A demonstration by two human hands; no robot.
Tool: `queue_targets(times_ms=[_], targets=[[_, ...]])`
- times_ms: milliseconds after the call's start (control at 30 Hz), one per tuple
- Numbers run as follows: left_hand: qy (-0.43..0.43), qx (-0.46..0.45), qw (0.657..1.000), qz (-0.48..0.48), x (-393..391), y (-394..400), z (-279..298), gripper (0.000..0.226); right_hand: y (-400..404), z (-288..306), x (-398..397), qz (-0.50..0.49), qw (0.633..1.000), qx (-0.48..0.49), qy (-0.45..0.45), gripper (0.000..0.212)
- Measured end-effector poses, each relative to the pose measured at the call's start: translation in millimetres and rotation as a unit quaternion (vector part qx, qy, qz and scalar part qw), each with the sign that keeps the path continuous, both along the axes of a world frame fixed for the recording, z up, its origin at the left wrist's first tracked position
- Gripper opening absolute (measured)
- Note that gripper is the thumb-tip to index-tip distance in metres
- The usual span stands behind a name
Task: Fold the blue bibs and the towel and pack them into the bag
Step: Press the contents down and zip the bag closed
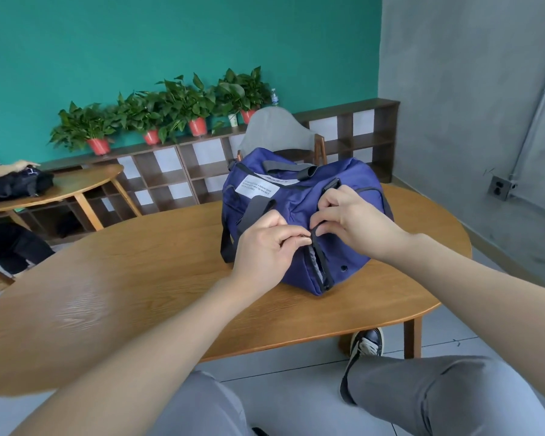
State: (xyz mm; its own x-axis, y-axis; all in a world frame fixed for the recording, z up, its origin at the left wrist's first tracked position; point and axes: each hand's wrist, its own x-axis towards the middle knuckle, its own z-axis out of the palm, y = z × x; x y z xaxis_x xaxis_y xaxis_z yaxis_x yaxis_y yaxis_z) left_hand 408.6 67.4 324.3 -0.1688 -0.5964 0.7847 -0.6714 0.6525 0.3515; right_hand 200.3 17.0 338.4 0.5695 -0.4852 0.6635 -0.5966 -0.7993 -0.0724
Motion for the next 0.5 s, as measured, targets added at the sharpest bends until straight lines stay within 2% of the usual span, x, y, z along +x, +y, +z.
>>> queue_targets(times_ms=[133,267,500], targets=[[0.003,0.022,1.0,-0.01,-5.5,2.3,-18.4,0.007,-4.7,3.5,-6.5,-0.01,0.997,0.052,-0.051,0.01],[-0.026,0.103,0.994,-0.017,-17.1,9.4,-54.7,0.005,-6.8,15.9,-13.8,-0.053,0.99,0.089,-0.096,0.011],[0.029,0.162,0.986,0.006,-29.3,9.3,-64.0,0.012,-5.1,20.8,-29.3,-0.073,0.98,0.135,-0.125,0.012]])
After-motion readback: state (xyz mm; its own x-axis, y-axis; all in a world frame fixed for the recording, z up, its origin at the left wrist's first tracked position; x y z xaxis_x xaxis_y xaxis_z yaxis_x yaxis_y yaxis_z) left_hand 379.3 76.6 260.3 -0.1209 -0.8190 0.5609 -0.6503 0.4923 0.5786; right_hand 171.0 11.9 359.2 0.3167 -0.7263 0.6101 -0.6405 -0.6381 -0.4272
